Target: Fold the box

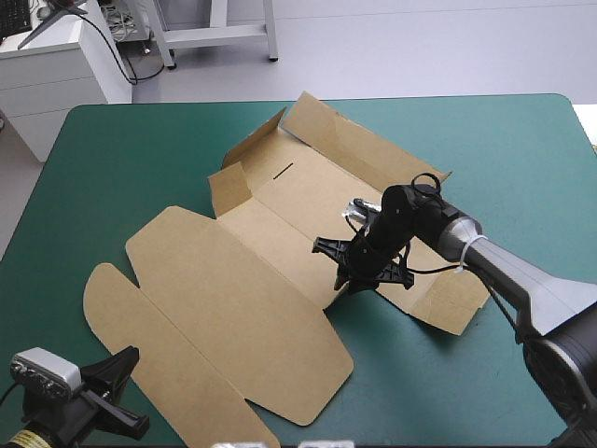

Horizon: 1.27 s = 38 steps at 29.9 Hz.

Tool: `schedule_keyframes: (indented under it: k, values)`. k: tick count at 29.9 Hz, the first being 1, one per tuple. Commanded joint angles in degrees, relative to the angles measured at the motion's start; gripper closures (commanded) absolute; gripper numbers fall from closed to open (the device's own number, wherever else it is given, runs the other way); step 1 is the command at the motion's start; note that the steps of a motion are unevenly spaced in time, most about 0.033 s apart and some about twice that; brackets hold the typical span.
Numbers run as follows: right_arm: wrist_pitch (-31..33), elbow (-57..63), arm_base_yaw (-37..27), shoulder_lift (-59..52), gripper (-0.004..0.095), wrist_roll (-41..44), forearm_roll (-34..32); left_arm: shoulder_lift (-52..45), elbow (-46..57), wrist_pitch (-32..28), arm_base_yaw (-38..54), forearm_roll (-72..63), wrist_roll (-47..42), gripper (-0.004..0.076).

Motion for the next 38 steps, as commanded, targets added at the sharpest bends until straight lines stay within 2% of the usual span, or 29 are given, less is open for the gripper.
schedule_keyframes:
  k: [1,6,11,14,20,24,30,38]
  values:
    - [2.2,-1.7,0.0,-2.5,0.0798,4.6,-1.2,1.3,-1.5,-4.1,-0.2,-1.0,0.0,0.0732]
    - [4.6,-1.7,0.0,-2.8,0.0877,12.0,-4.2,1.3,-1.5,-4.1,-0.2,-1.0,0.0,0.0732]
    - [3.9,-2.5,0.0,-2.8,0.0927,12.4,-3.4,1.3,-1.5,-4.1,-0.2,-1.0,0.0,0.0732]
    - [4.6,-4.5,0.0,-2.8,0.0927,12.4,-5.6,1.3,-1.5,-4.1,-0.2,-1.0,0.0,0.0732]
    - [13.4,-10.4,-1.9,-2.8,0.0927,12.3,-9.0,1.3,-1.5,-4.1,-0.2,-1.0,0.0,0.0732]
    - [13.2,-12.1,-4.3,-2.8,0.0925,9.2,-7.1,1.3,-1.5,-4.1,-0.2,-1.0,0.0,0.0732]
    - [13.2,-12.2,-7.6,-1.7,0.0923,3.1,-11.4,1.3,-1.5,-4.1,-0.2,-1.0,0.0,0.0732]
    - [13.2,-17.3,-12.9,3.8,0.0923,-13.5,-13.9,1.3,-1.5,-4.1,-0.2,-1.0,0.0,0.0732]
